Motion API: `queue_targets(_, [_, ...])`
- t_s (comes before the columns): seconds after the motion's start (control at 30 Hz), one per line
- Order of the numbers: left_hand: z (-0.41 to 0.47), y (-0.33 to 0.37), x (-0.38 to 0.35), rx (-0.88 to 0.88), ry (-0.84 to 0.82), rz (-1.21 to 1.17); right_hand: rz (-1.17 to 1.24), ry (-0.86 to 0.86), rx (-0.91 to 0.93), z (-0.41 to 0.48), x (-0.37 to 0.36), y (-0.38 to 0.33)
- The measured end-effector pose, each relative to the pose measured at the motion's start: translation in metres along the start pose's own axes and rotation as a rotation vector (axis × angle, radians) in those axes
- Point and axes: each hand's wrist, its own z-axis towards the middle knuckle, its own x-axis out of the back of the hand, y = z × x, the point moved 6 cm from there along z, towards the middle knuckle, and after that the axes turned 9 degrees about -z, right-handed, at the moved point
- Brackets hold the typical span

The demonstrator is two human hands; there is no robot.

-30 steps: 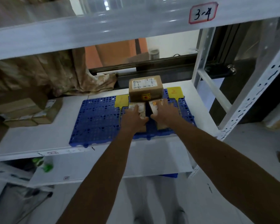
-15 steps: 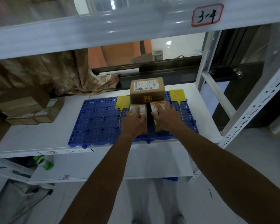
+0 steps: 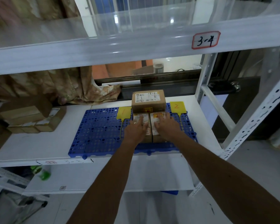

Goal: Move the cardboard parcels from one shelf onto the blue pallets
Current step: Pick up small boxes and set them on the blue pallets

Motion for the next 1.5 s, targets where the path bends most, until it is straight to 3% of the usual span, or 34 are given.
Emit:
queue_targets(0.6, [0.007, 0.006, 0.004, 0.006, 0.067, -0.07, 0.012, 0.096, -0.051, 0.007, 0.01, 0.0])
queue_targets(0.77, [0.0, 0.007, 0.008, 0.005, 0.076, -0.026, -0.006, 0.089, -0.074, 0.004, 0.015, -0.001])
queue_targets(0.87, [-0.01, 0.015, 0.023, -0.047, 0.059, 0.132, -0.016, 0.117, -0.063, 0.003, 0.025, -0.001])
queue_targets(1.0, [-0.008, -0.001, 0.05, 0.067, 0.149, 0.086, -0.031, 0.149, -0.04, 0.005, 0.049, 0.0])
queue_targets(1.2, [-0.007, -0.017, 0.082, 0.106, 0.158, 0.058, -0.114, 0.174, 0.034, 0.01, 0.089, -0.002])
queue_targets(1.5, [-0.034, -0.043, 0.107, 0.127, 0.12, -0.078, -0.189, -0.004, 0.339, 0.02, 0.099, -0.034])
